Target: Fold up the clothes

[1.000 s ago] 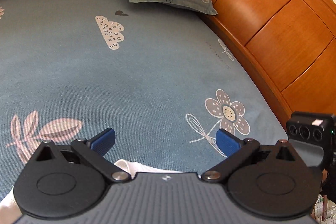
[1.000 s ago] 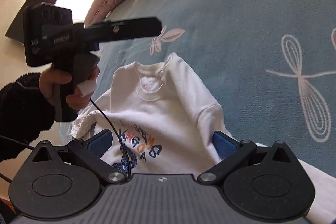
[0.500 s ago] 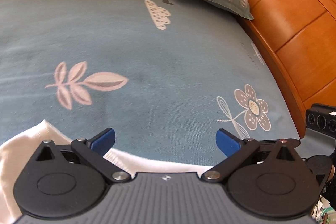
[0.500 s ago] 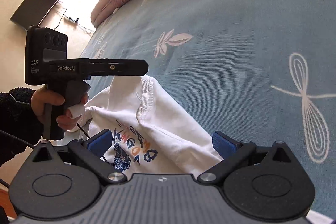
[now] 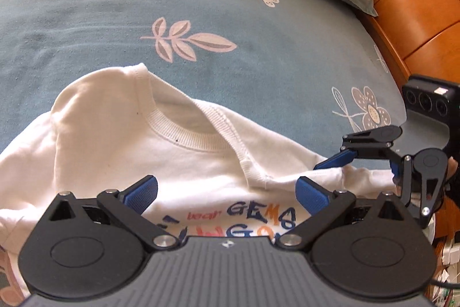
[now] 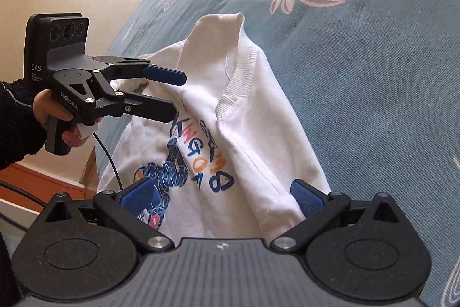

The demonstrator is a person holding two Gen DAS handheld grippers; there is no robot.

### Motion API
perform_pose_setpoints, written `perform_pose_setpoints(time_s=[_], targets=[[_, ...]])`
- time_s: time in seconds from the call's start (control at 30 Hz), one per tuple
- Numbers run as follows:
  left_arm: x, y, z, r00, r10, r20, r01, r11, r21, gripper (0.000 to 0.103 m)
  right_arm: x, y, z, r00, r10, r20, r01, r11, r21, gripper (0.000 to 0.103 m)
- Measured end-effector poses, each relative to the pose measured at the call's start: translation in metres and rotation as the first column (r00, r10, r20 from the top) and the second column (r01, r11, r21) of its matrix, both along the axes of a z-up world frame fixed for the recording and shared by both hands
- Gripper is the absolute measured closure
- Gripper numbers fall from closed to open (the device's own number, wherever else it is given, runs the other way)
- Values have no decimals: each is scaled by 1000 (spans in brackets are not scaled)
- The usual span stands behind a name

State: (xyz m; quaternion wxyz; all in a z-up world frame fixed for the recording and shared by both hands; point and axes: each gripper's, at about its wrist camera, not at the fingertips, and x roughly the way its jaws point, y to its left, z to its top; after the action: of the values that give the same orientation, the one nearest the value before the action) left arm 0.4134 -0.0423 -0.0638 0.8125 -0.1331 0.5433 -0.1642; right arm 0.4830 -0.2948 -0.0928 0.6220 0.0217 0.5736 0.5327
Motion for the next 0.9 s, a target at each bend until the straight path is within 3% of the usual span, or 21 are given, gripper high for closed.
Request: perform_pose_setpoints(time_s=[0.13, 0.2, 0.27, 0.33, 0.37, 0.5, 0.67, 0.9], targets=[[-13, 2, -5, 1000, 20, -20, -20, 1000, -21, 2, 4, -7, -6, 1000, 17, 22, -17, 1000, 2, 17], [-18, 3, -7, 999, 23, -27, -24, 999, -39, 2, 13, -18, -10, 1000, -27, -6, 27, 1000, 3, 35], [-21, 4, -9, 999, 24, -37, -25, 999, -48, 2, 19, -27, -15, 997, -73, -19, 73, 997, -11, 73], [-23, 4, -11, 999, 23, -45, -25, 999, -49, 2, 22, -33, -20, 994, -112, -11, 111, 993, -25, 87], [-24, 3, -12, 999, 22, -48, -25, 999, -49, 2, 21, -33, -20, 993, -118, -8, 118, 993, -24, 87], [-27, 3, -14, 998, 18, -57, -21, 998, -56, 2, 1, -17, -2, 988, -58, 141, 69, 994, -79, 81], [-28, 0, -14, 998, 2, -55, -5, 998, -55, 2, -15, -3, 12, 948, 7, 319, 48, 986, -162, 87], [-27, -8, -6, 999, -27, -23, 26, 998, -49, 2, 24, -26, 35, 893, -138, 429, 226, 961, -161, 88]])
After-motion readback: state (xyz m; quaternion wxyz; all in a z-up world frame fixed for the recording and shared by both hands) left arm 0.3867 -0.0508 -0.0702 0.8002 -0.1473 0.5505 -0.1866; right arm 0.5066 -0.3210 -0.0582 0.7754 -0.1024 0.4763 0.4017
